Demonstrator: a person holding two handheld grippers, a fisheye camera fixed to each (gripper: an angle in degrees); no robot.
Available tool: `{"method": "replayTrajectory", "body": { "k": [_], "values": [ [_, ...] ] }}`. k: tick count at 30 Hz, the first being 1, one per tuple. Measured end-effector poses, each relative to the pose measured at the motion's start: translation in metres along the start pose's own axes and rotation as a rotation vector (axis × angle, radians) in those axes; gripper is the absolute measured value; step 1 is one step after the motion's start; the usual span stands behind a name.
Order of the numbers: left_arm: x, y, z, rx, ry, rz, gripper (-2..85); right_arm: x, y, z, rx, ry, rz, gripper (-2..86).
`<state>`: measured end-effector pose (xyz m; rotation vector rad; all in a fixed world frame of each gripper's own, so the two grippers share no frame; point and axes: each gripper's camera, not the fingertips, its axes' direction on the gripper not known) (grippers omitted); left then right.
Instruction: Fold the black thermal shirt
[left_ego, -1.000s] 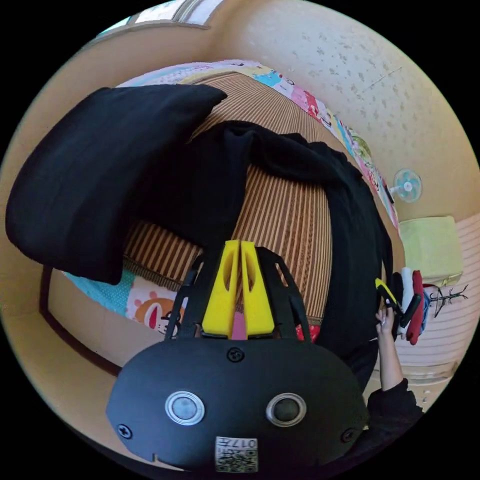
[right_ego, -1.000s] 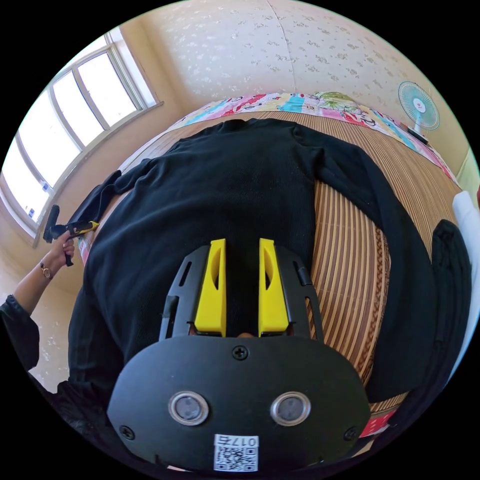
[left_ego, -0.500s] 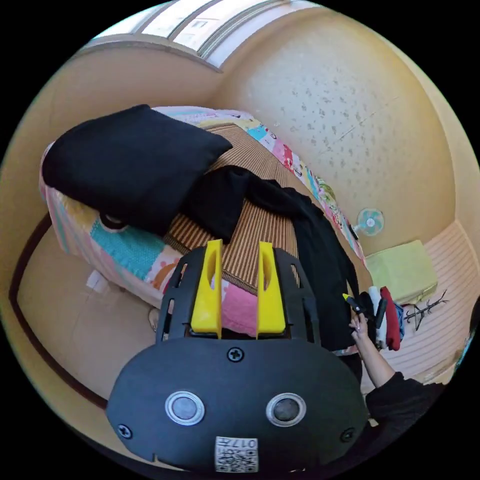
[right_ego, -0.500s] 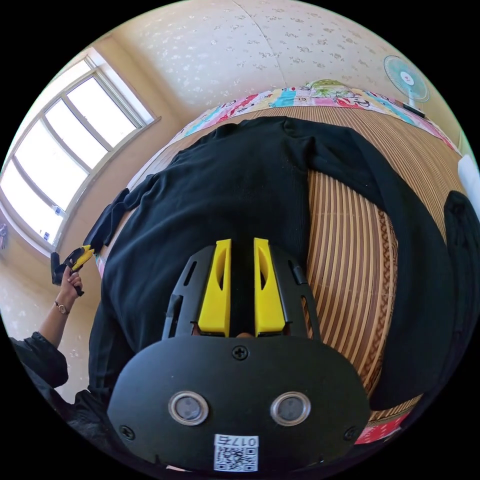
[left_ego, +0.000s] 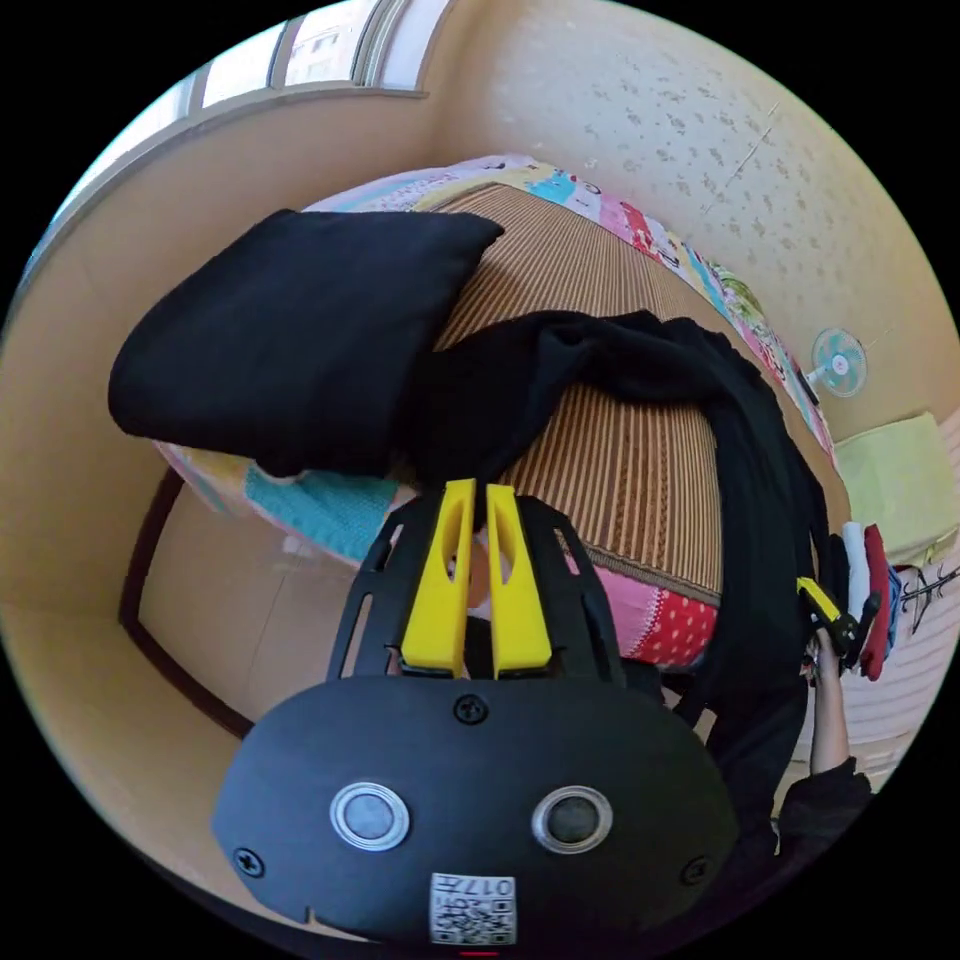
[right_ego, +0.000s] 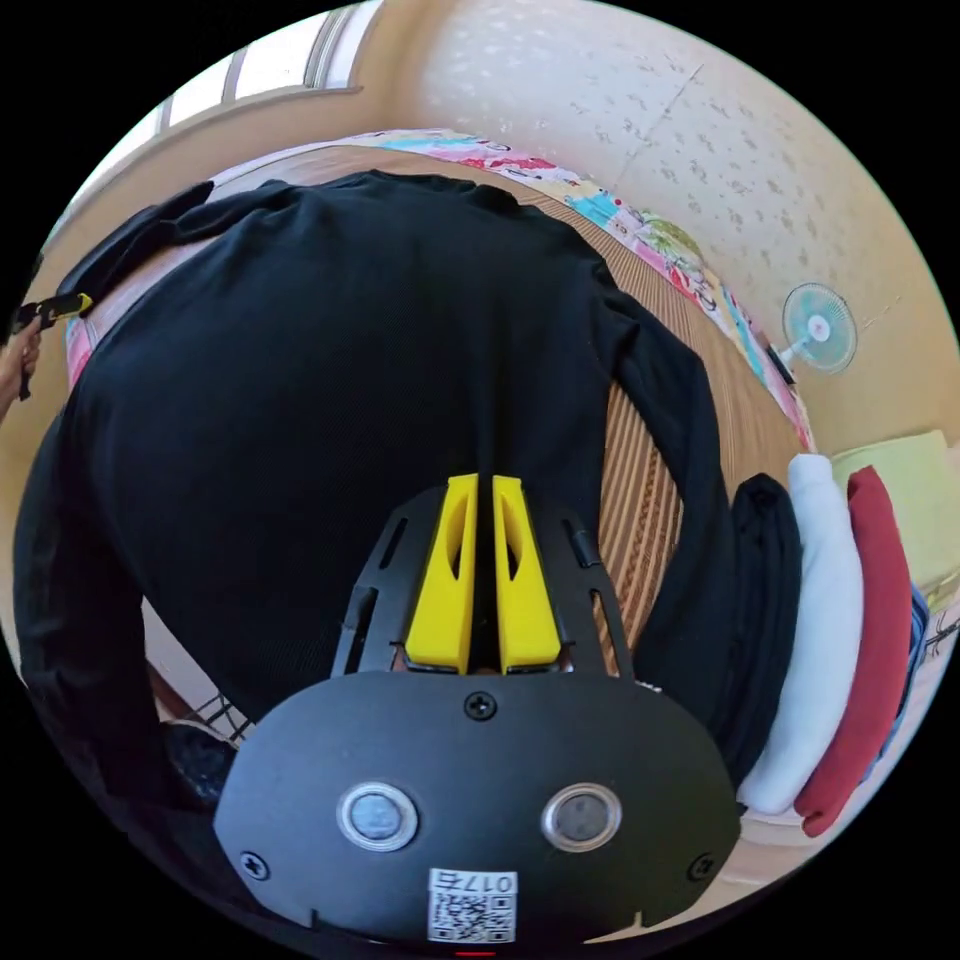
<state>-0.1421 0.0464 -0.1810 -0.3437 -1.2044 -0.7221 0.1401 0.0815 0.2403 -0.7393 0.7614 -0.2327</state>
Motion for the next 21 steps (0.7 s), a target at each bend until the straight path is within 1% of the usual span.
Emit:
{"method": "replayTrajectory", "body": {
  "k": [1, 2, 3, 4, 5, 6, 7, 8, 9, 10, 12, 15, 17, 18, 19, 20, 21],
  "values": [
    [-0.032, 0.015, -0.015, 0.063, 0.071, -0.115, 3.0, -0.002, 0.011, -0.001, 0.021, 0.024, 0.001, 3.0],
    [-0.046, 0.022, -0.021, 0.091, 0.128, -0.162, 3.4, -0.003, 0.018, -0.004, 0.035, 0.024, -0.004, 2.7],
    [-0.074, 0.040, -0.028, 0.149, 0.249, -0.272, 4.2, -0.003, 0.019, -0.005, 0.035, 0.019, -0.004, 2.6],
    [-0.097, 0.061, -0.033, 0.212, 0.314, -0.402, 4.9, 0.000, 0.018, -0.009, 0.021, 0.004, 0.021, 2.2],
    [-0.106, 0.071, -0.034, 0.238, 0.342, -0.457, 5.3, 0.005, 0.014, -0.015, 0.006, -0.019, 0.065, 1.8],
    [-0.116, 0.084, -0.032, 0.268, 0.407, -0.520, 8.1, 0.007, 0.012, -0.018, 0.009, -0.032, 0.085, 1.5],
    [-0.121, 0.090, -0.022, 0.253, 0.478, -0.553, 10.8, 0.011, 0.009, -0.026, 0.040, -0.058, 0.120, 1.2],
    [-0.122, 0.091, -0.015, 0.232, 0.512, -0.566, 12.1, 0.013, 0.006, -0.036, 0.100, -0.085, 0.139, 1.0],
    [-0.124, 0.093, 0.000, 0.199, 0.576, -0.601, 13.9, 0.013, 0.005, -0.040, 0.134, -0.097, 0.141, 0.9],
    [-0.124, 0.096, 0.014, 0.203, 0.634, -0.648, 14.9, 0.012, 0.001, -0.045, 0.192, -0.122, 0.131, 0.8],
    [-0.125, 0.099, 0.029, 0.242, 0.675, -0.716, 13.7, 0.007, -0.007, -0.038, 0.214, -0.141, 0.105, 0.8],
    [-0.126, 0.097, 0.037, 0.241, 0.552, -0.765, 8.6, 0.000, -0.016, 0.008, 0.073, -0.165, 0.098, 0.8],
    [-0.124, 0.100, 0.032, 0.255, 0.538, -0.771, 5.9, 0.002, -0.011, 0.007, 0.105, -0.175, 0.128, 0.8],
    [-0.120, 0.102, 0.022, 0.277, 0.538, -0.756, 4.9, 0.001, -0.010, 0.007, 0.103, -0.174, 0.122, 0.8],
    [-0.113, 0.101, 0.007, 0.337, 0.565, -0.700, 4.0, -0.001, -0.008, 0.006, 0.113, -0.168, 0.111, 0.8],
    [-0.108, 0.099, -0.001, 0.355, 0.560, -0.678, 4.0, -0.003, -0.004, 0.006, 0.132, -0.159, 0.113, 0.8],
    [-0.094, 0.094, -0.023, 0.412, 0.540, -0.614, 3.9, -0.004, -0.003, 0.007, 0.139, -0.156, 0.114, 0.8]
  ]
}}
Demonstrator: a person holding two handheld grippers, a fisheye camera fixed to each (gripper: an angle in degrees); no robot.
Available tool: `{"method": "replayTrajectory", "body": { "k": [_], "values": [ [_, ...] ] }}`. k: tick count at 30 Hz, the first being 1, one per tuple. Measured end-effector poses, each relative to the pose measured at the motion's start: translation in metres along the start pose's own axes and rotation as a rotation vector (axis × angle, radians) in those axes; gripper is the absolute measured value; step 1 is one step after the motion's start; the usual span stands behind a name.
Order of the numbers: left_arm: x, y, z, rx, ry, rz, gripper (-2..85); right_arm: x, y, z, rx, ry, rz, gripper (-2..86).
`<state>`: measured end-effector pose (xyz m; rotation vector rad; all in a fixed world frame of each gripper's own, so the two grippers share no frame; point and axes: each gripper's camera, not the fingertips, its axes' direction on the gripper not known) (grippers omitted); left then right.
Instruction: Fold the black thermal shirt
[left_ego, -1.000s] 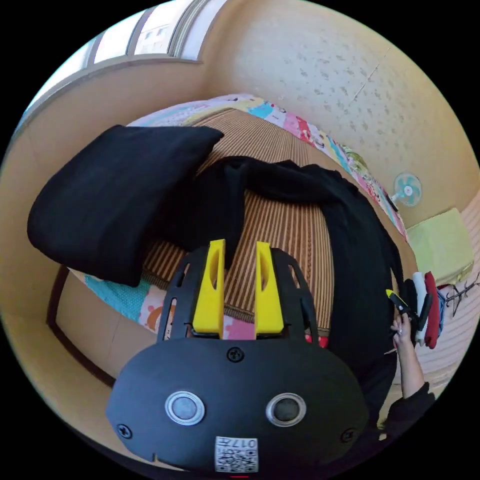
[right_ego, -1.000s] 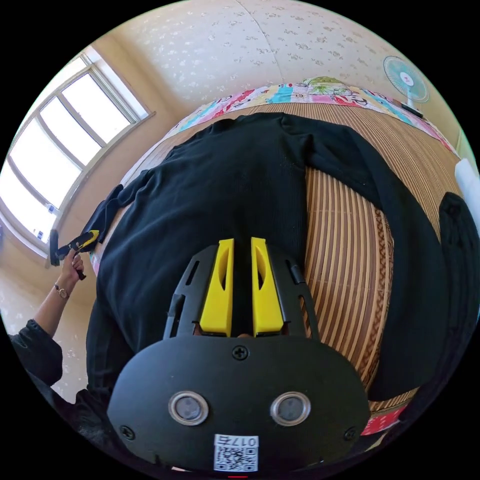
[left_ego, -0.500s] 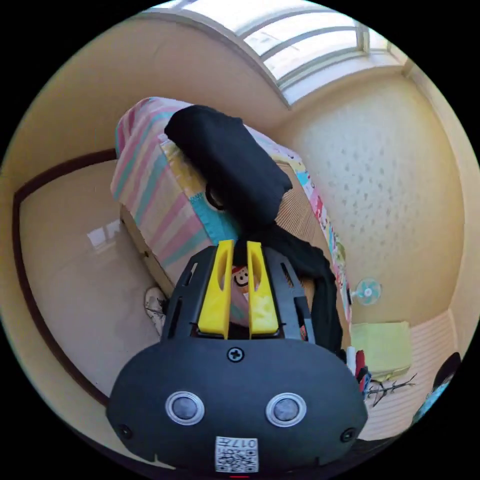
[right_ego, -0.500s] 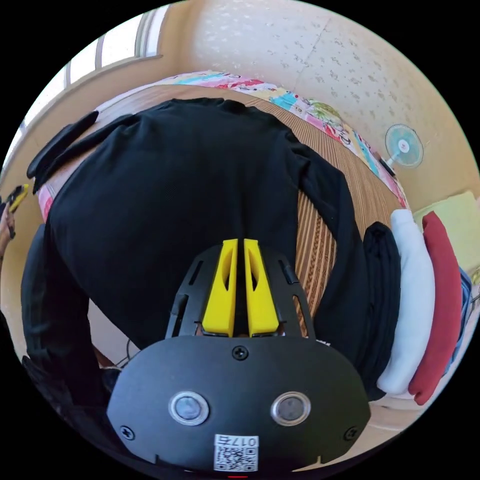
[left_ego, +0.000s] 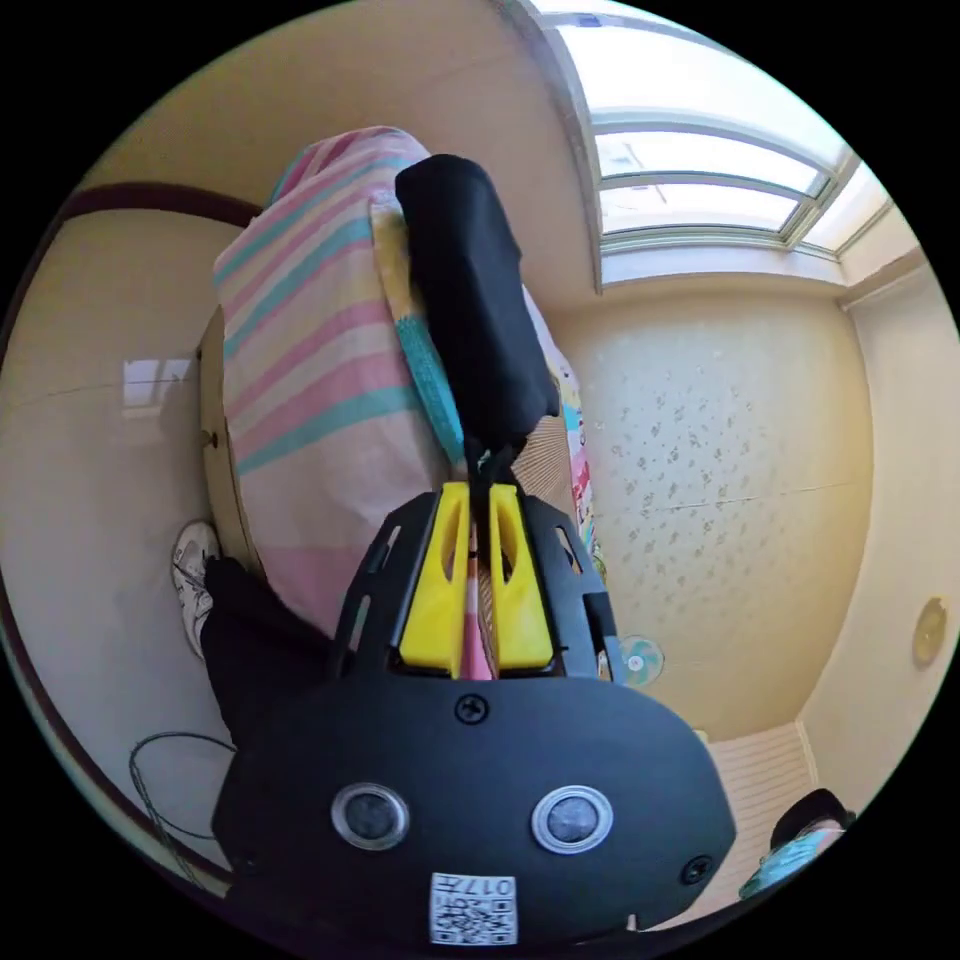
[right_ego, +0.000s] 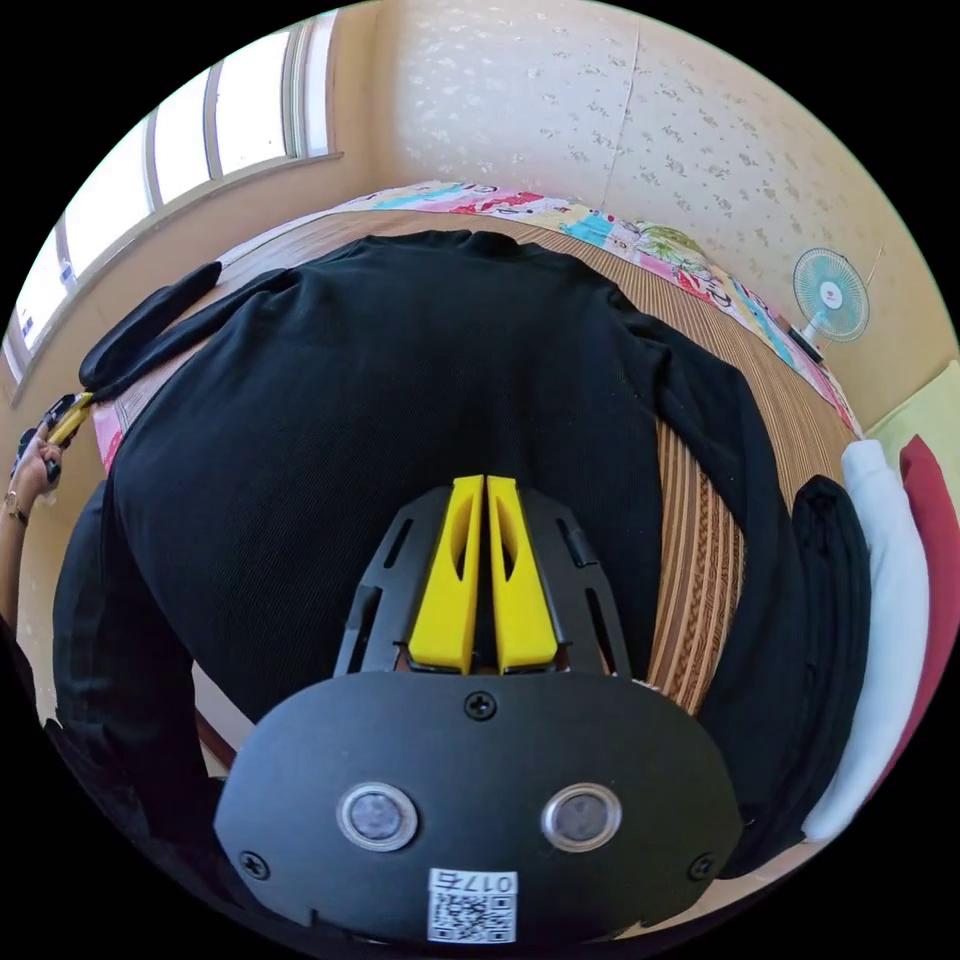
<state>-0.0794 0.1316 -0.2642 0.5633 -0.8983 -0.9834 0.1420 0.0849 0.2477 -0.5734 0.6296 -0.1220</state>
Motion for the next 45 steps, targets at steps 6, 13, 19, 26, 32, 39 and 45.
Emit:
{"method": "replayTrajectory", "body": {
  "k": [6, 13, 19, 26, 32, 39, 45],
  "values": [
    [0.193, 0.040, 0.020, 0.087, 0.183, 0.521, 3.7, 0.001, 0.005, 0.003, 0.024, -0.007, 0.014, 0.7],
    [0.383, 0.237, 0.218, -0.247, 0.324, 1.077, 3.9, 0.001, 0.008, 0.003, 0.048, -0.011, 0.017, 0.6],
    [0.377, 0.423, 0.382, -0.706, 0.274, 1.313, 5.2, 0.004, 0.007, 0.003, 0.056, -0.029, 0.025, 0.6],
    [0.316, 0.427, 0.388, -0.859, 0.275, 1.086, 8.5, 0.005, 0.003, 0.004, 0.060, -0.032, 0.026, 0.5],
    [0.276, 0.352, 0.272, -0.607, 0.044, 1.106, 10.1, 0.007, -0.001, 0.005, 0.065, -0.043, 0.031, 0.4],
    [0.188, 0.347, 0.251, -0.600, -0.292, 1.222, 13.5, 0.000, -0.008, 0.005, 0.067, 0.006, 0.014, 0.4],
    [0.163, 0.352, 0.248, -0.536, -0.246, 1.234, 12.6, -0.004, -0.018, 0.001, 0.042, 0.035, 0.000, 0.5]
  ]
}}
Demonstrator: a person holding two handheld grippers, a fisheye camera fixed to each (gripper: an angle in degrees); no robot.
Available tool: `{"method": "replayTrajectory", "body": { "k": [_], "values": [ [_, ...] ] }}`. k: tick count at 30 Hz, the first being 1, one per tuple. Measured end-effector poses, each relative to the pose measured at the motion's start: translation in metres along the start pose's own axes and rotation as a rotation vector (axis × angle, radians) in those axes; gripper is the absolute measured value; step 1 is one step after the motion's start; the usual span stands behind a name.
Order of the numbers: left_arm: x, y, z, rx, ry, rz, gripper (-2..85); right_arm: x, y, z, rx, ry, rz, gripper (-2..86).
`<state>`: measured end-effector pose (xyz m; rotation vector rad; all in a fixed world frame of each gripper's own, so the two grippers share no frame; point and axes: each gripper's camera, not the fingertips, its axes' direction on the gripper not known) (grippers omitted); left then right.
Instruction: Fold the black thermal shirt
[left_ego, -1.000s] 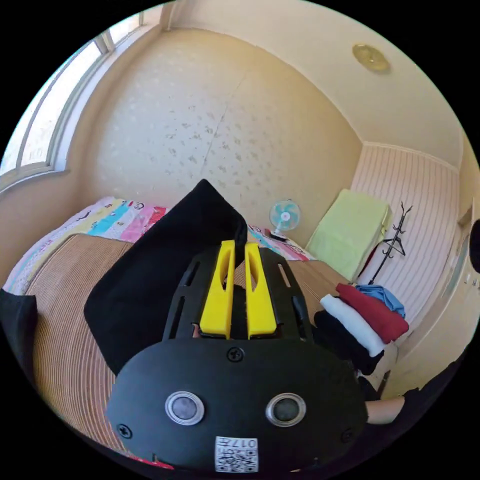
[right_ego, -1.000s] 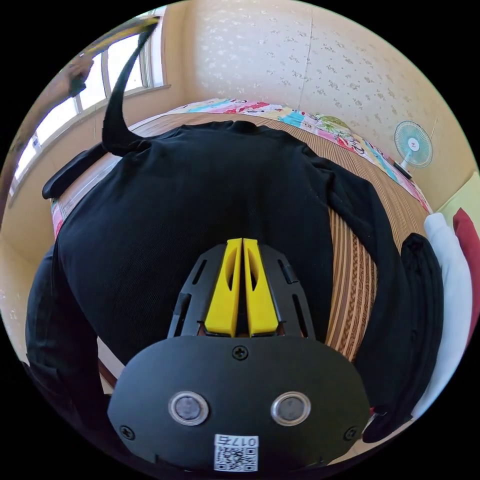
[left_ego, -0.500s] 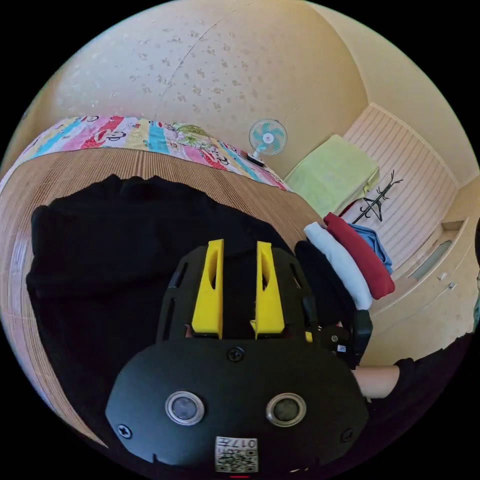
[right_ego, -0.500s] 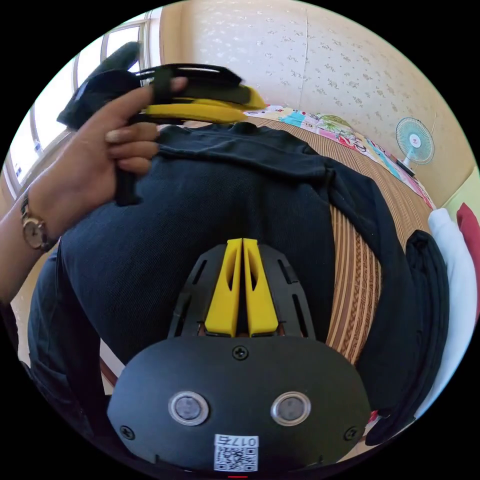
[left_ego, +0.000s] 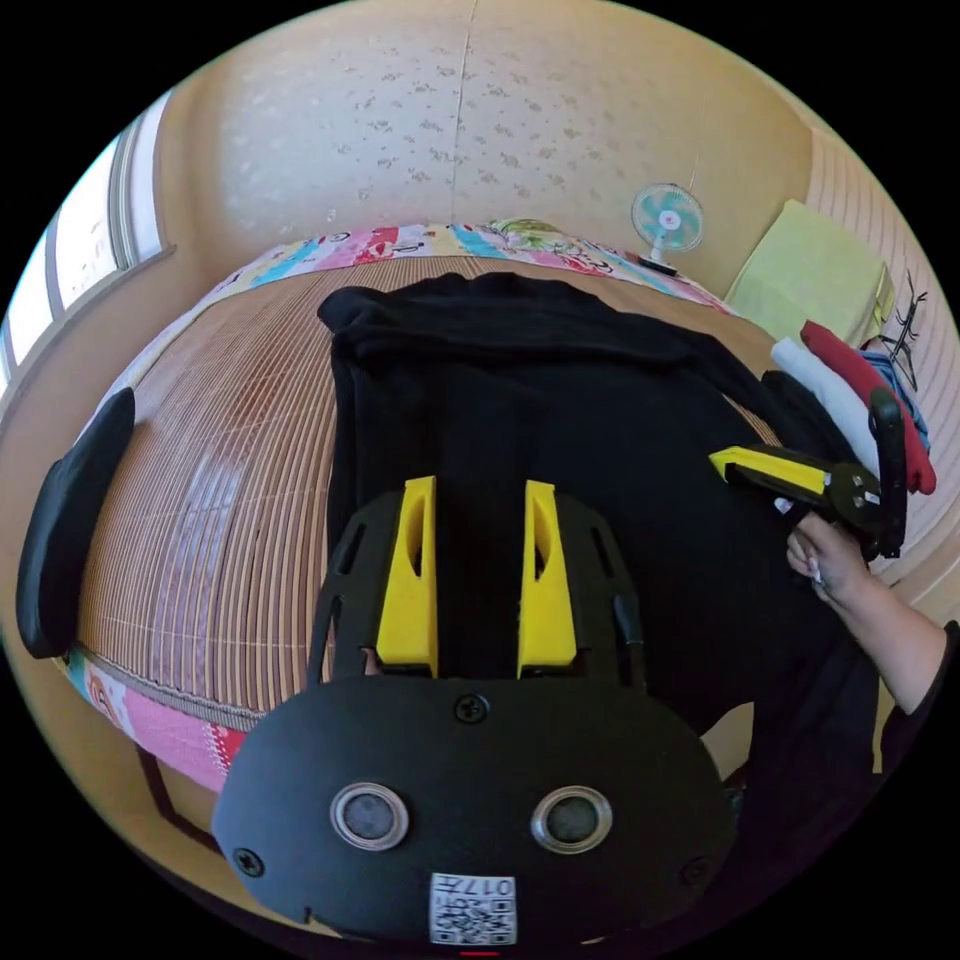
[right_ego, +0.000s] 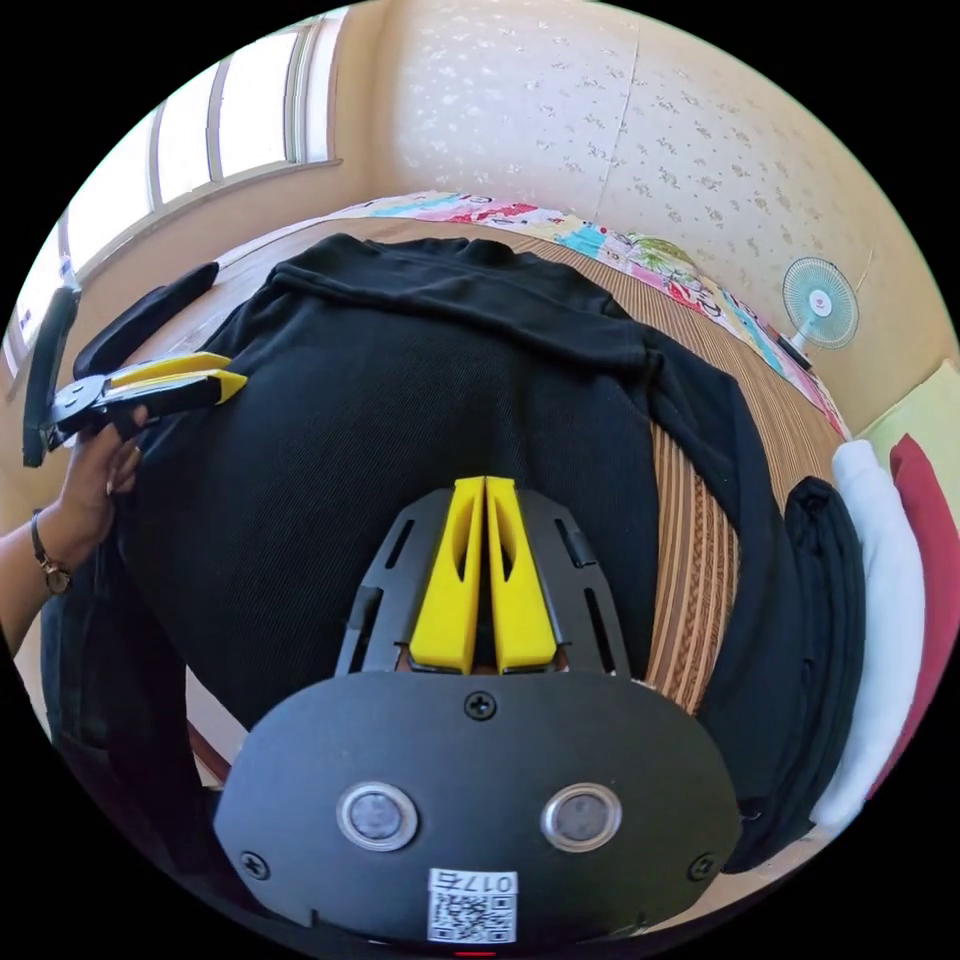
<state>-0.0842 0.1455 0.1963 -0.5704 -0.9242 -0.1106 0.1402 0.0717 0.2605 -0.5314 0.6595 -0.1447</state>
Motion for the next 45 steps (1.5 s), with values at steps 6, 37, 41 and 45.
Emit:
{"method": "replayTrajectory", "body": {
  "k": [6, 37, 41, 45],
  "values": [
    [-0.008, 0.003, 0.002, 0.010, 0.019, -0.005, 12.6, 0.017, 0.009, -0.055, -0.036, -0.003, 0.081, 2.3],
    [-0.074, 0.000, 0.007, 0.023, 0.124, -0.072, 10.2, 0.037, -0.260, -0.148, 0.339, -0.766, 0.148, 7.4],
    [-0.075, -0.002, 0.008, 0.022, 0.125, -0.075, 10.1, 0.009, -0.268, -0.075, 0.176, -0.831, 0.191, 7.7],
    [-0.075, -0.005, 0.009, 0.025, 0.130, -0.075, 10.0, 0.017, -0.200, -0.054, 0.164, -0.717, 0.204, 7.7]
  ]
}}
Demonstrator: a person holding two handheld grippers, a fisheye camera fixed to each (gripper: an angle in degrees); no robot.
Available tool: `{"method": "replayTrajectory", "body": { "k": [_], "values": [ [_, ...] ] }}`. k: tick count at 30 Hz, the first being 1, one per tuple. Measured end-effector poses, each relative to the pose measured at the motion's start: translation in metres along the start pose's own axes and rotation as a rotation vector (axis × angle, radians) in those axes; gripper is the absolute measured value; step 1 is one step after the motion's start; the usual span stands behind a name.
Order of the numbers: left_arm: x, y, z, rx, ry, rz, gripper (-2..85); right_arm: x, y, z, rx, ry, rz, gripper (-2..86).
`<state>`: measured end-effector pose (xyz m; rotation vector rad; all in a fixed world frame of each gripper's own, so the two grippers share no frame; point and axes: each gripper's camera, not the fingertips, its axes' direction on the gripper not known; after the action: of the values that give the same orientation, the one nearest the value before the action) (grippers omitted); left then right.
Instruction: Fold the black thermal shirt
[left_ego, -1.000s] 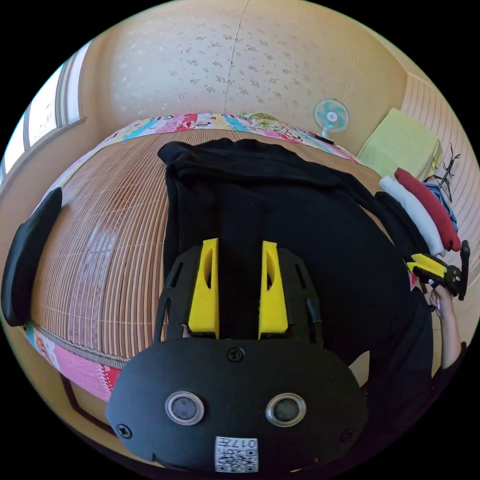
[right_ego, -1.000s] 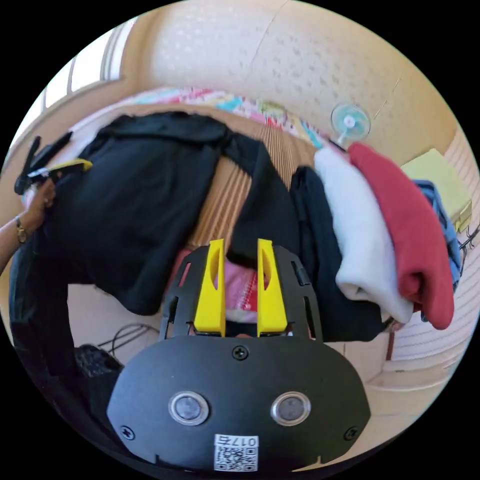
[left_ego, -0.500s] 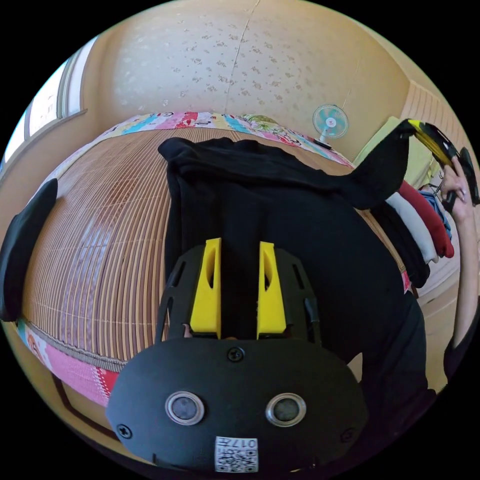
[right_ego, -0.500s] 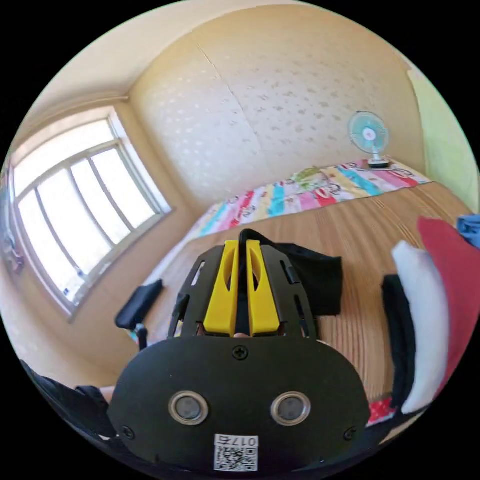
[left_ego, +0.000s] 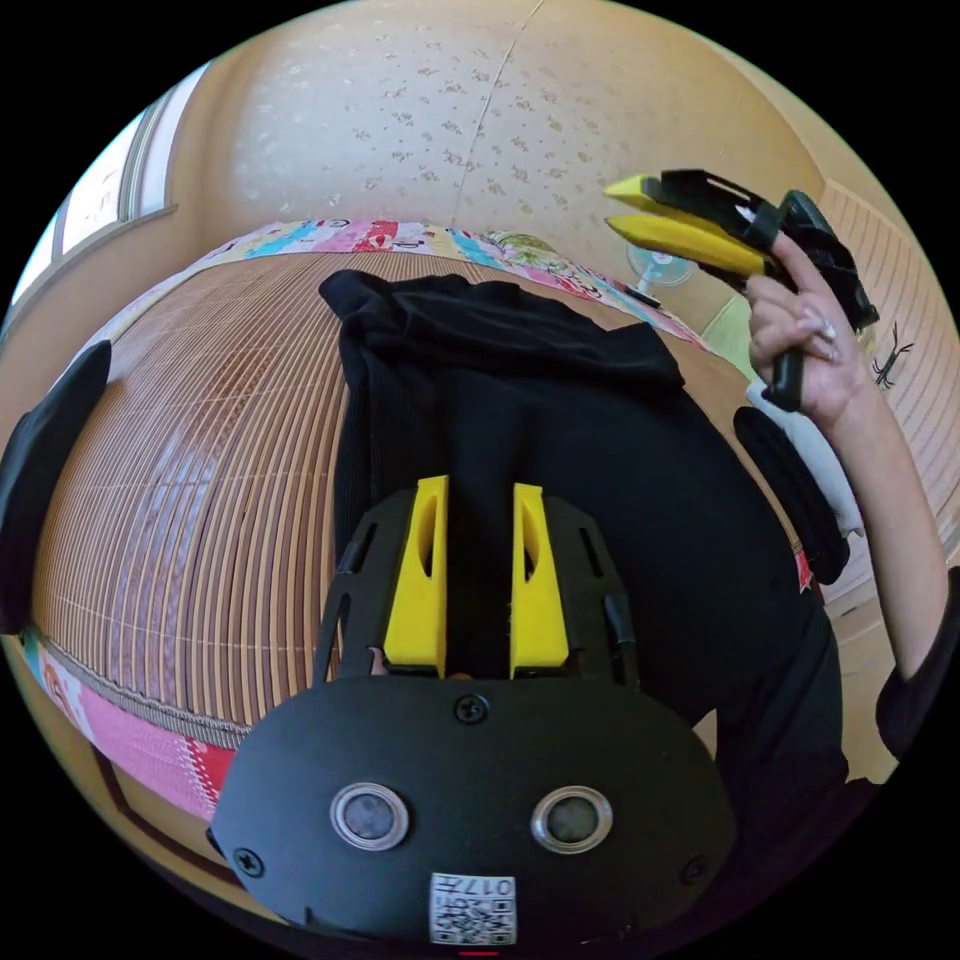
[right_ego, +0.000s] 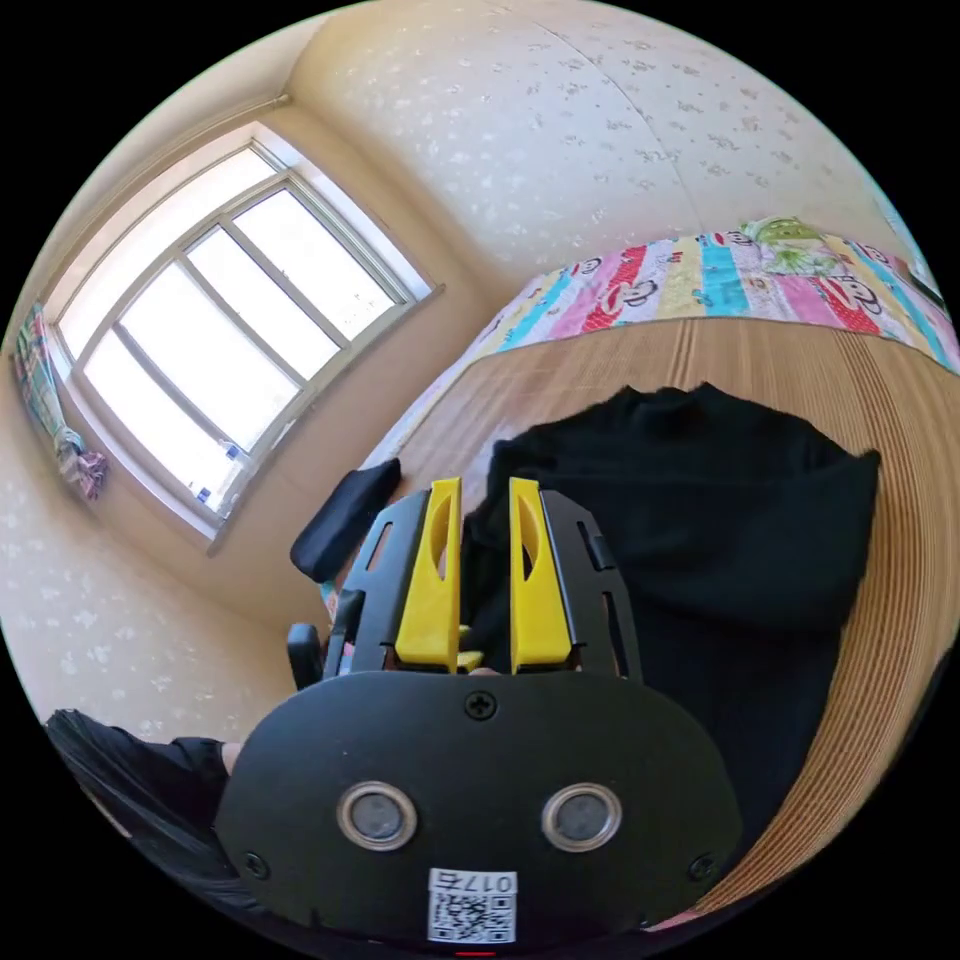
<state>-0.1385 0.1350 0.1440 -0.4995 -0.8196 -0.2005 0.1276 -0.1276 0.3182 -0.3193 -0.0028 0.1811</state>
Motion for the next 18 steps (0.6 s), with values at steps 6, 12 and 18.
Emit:
{"method": "replayTrajectory", "body": {
  "k": [6, 12, 18],
  "values": [
    [0.020, -0.009, -0.003, -0.032, -0.066, 0.031, 10.1, 0.048, 0.143, -0.054, -0.009, 0.312, 0.110, 7.7],
    [0.053, 0.006, -0.026, -0.006, -0.256, -0.023, 2.6, 0.045, 0.227, -0.086, -0.087, 0.630, 0.099, 8.0],
    [0.054, -0.054, 0.025, -0.178, -0.289, 0.020, -0.8, 0.061, 0.211, -0.015, -0.214, 0.745, 0.052, 7.7]
  ]
}}
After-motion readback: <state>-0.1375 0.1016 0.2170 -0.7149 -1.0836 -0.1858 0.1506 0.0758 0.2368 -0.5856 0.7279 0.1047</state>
